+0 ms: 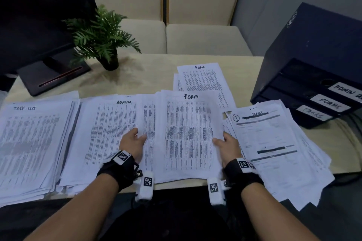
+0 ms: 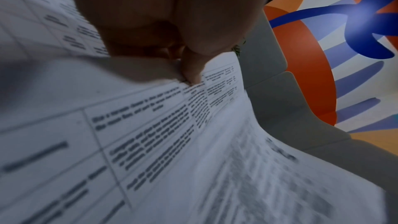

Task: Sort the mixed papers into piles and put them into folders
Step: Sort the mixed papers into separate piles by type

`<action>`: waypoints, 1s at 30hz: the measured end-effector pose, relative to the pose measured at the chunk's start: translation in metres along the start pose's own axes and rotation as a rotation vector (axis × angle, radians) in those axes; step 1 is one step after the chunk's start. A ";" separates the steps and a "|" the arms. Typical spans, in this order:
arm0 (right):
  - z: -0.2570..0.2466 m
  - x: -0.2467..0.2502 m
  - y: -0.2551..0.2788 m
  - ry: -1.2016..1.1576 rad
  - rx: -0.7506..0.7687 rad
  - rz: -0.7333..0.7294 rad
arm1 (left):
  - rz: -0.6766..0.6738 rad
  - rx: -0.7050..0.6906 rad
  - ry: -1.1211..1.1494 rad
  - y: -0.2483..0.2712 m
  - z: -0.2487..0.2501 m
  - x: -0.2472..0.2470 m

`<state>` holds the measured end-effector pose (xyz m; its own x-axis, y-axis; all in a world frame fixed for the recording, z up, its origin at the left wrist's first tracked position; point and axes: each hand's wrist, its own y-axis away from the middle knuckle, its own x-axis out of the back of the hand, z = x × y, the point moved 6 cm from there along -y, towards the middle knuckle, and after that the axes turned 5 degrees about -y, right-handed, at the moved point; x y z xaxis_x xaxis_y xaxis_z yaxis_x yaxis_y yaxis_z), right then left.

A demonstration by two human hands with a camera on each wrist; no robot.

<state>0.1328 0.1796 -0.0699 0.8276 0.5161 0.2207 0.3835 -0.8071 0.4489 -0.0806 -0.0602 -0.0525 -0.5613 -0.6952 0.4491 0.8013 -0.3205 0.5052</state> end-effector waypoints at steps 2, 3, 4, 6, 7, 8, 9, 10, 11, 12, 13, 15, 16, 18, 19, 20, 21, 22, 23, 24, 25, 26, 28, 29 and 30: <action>-0.002 0.022 -0.005 -0.063 0.017 0.129 | -0.006 0.015 -0.066 -0.005 -0.003 -0.002; -0.005 0.035 -0.005 -0.101 0.023 0.198 | -0.021 0.012 -0.089 -0.007 -0.004 -0.003; -0.006 0.047 -0.007 -0.138 0.023 0.266 | -0.029 0.017 -0.105 -0.008 -0.005 -0.003; -0.010 0.064 -0.008 -0.193 0.042 0.311 | -0.036 0.021 -0.112 -0.014 -0.010 -0.004; -0.010 0.067 -0.009 -0.207 0.051 0.305 | -0.038 0.030 -0.116 -0.014 -0.010 -0.004; -0.008 0.068 -0.012 -0.215 0.040 0.290 | -0.037 0.031 -0.121 -0.016 -0.011 -0.005; -0.006 0.068 -0.014 -0.225 0.034 0.267 | -0.029 0.024 -0.117 -0.016 -0.010 -0.005; -0.004 0.065 -0.016 -0.233 0.019 0.239 | -0.012 0.017 -0.119 -0.015 -0.008 -0.004; -0.001 0.061 -0.017 -0.239 0.005 0.207 | 0.002 -0.007 -0.116 -0.012 -0.004 -0.003; 0.000 0.055 -0.017 -0.242 -0.011 0.165 | 0.014 -0.034 -0.122 -0.011 -0.002 -0.002; -0.001 0.047 -0.017 -0.248 -0.025 0.114 | 0.015 -0.065 -0.129 -0.011 0.001 -0.002; -0.002 0.030 -0.012 -0.252 -0.050 0.010 | -0.016 -0.124 -0.166 -0.006 0.009 -0.004; -0.004 0.021 -0.008 -0.258 -0.060 -0.035 | -0.044 -0.156 -0.185 -0.006 0.011 -0.007; -0.004 0.007 -0.004 -0.246 -0.084 -0.102 | -0.079 -0.189 -0.170 -0.007 0.015 -0.012; -0.002 0.001 -0.003 -0.232 -0.094 -0.120 | -0.081 -0.175 -0.126 -0.005 0.016 -0.013; -0.001 -0.002 -0.002 -0.211 -0.102 -0.127 | -0.087 -0.161 -0.072 -0.005 0.016 -0.015; 0.001 -0.005 -0.003 -0.195 -0.105 -0.133 | -0.099 -0.152 -0.041 -0.004 0.016 -0.016; 0.002 -0.007 -0.003 -0.186 -0.109 -0.136 | -0.102 -0.148 -0.029 -0.004 0.015 -0.017; 0.003 -0.008 -0.003 -0.178 -0.109 -0.136 | -0.105 -0.137 -0.016 -0.003 0.015 -0.018; 0.002 -0.009 -0.002 -0.171 -0.102 -0.137 | -0.092 -0.135 0.017 -0.005 0.013 -0.019; 0.002 -0.010 -0.002 -0.163 -0.101 -0.138 | -0.080 -0.114 0.052 -0.005 0.012 -0.018; 0.003 -0.010 -0.003 -0.151 -0.104 -0.136 | -0.063 -0.104 0.096 -0.007 0.011 -0.018; 0.006 -0.010 -0.004 -0.134 -0.114 -0.124 | -0.040 -0.077 0.146 -0.010 0.007 -0.016; 0.009 -0.008 -0.006 -0.118 -0.116 -0.111 | -0.044 -0.074 0.152 -0.010 0.007 -0.016; 0.011 -0.007 -0.008 -0.102 -0.115 -0.091 | -0.039 -0.091 0.155 -0.011 0.007 -0.016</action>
<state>0.1286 0.1789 -0.0843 0.8311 0.5490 0.0885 0.4141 -0.7172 0.5606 -0.0819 -0.0413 -0.0603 -0.5592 -0.7696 0.3081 0.7989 -0.4011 0.4482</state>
